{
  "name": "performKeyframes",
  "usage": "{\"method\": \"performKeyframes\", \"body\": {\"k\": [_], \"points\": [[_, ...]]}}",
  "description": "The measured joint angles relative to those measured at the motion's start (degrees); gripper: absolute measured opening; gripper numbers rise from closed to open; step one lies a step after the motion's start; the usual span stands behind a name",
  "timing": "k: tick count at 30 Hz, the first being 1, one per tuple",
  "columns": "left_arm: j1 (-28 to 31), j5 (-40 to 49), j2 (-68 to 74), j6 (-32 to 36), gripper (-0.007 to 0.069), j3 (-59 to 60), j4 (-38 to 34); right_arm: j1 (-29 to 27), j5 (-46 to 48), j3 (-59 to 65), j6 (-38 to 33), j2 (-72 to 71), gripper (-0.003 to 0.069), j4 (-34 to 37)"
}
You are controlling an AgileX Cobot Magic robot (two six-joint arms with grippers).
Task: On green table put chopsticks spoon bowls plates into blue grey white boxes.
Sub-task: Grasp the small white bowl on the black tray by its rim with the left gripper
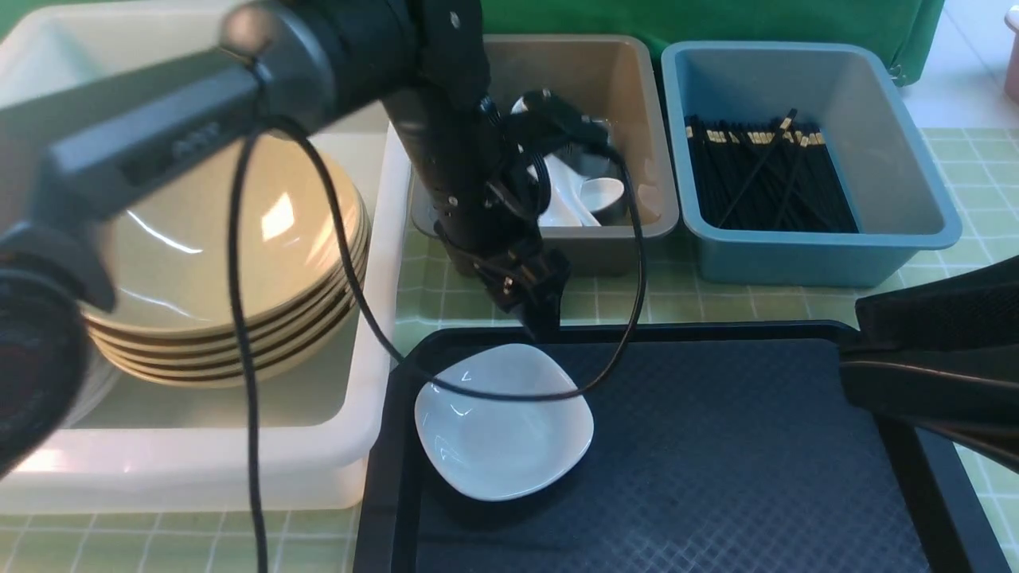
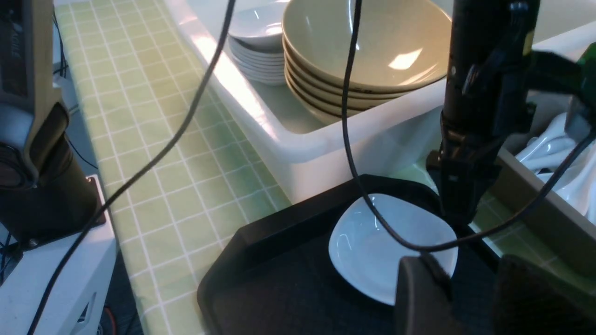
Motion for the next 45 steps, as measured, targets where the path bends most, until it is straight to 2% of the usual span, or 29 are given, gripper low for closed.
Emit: {"method": "performKeyframes", "body": {"k": [8,17,35,39,41,42,43,45], "points": [[-0.01,0.0,3.01,1.43,0.052,0.0,2.77,0.0,0.04,0.0,0.07,0.0,0.0235,0.0],[-0.01,-0.18,4.32,-1.47,0.052,0.0,1.45,0.0,0.04,0.0,0.19,0.0,0.0235,0.0],[-0.01,-0.54,6.9,-1.76,0.0515,5.9,0.46,0.0,0.18,0.0,0.24,0.0,0.0235,0.0],[0.2,-0.81,7.18,-1.54,0.039,5.9,-0.65,0.0,0.18,0.0,0.24,0.0,0.0235,0.0],[0.22,-0.91,7.31,-1.48,0.0283,5.9,-1.16,0.0,0.18,0.0,0.24,0.0,0.0235,0.0],[0.22,-0.91,7.36,-1.48,0.026,5.9,-1.17,0.0,0.18,0.0,0.24,0.0,0.0235,0.0],[0.22,-0.86,7.5,-1.42,0.0186,5.9,-1.43,0.0,0.18,0.0,0.24,0.0,0.0235,0.0],[0.29,0.14,7.57,-1.3,0.0087,5.9,-2.71,0.0,0.25,0.0,0.24,0.0,0.0236,0.0]]}}
